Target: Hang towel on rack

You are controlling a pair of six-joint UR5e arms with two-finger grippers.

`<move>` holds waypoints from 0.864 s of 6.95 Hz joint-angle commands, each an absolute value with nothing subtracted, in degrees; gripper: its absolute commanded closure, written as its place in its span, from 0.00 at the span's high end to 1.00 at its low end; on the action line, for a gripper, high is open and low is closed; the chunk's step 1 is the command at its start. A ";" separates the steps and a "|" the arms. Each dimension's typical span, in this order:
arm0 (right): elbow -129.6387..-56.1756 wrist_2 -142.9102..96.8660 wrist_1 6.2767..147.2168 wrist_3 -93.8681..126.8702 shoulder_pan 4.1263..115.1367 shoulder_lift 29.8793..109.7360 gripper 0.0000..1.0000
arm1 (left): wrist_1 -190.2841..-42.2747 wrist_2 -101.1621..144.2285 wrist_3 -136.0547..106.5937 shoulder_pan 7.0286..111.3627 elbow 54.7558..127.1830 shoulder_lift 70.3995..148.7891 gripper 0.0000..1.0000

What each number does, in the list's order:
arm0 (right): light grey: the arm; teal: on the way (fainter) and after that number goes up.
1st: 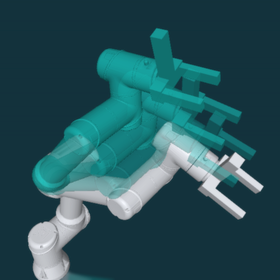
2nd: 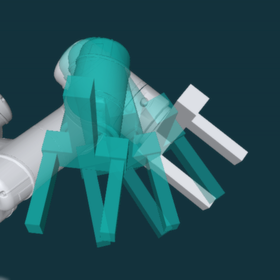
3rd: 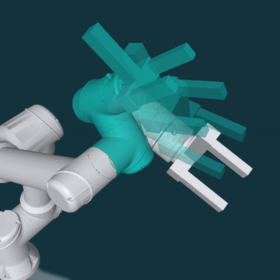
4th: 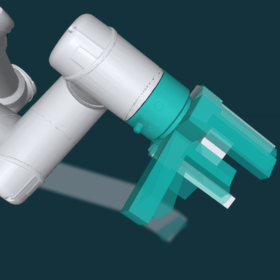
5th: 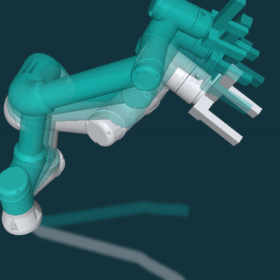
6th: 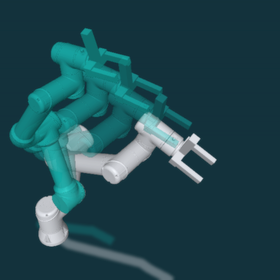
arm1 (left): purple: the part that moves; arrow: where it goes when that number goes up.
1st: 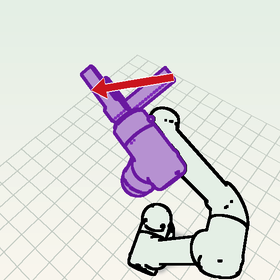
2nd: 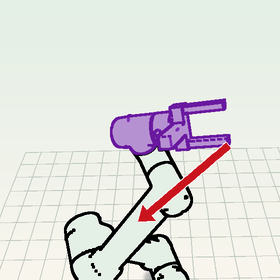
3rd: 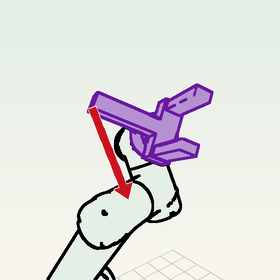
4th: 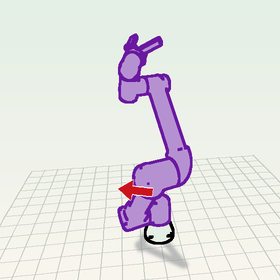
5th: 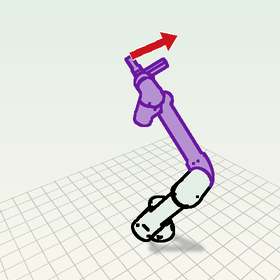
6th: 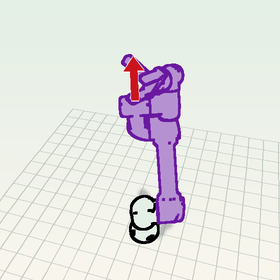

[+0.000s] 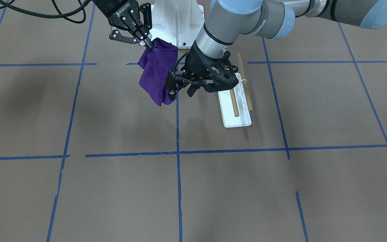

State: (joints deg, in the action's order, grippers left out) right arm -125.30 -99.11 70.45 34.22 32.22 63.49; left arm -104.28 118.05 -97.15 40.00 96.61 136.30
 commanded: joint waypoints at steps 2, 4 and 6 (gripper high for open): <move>-125.24 -97.38 70.40 31.40 29.97 63.20 0.00 | -104.33 119.09 -97.12 39.73 96.50 137.98 0.72; -125.24 -97.47 70.40 27.80 29.97 63.46 0.00 | -104.33 120.58 -97.03 39.64 96.24 138.25 0.72; -125.07 -97.56 70.49 27.69 29.88 62.84 0.00 | -104.33 120.59 -95.36 39.64 96.24 137.90 0.49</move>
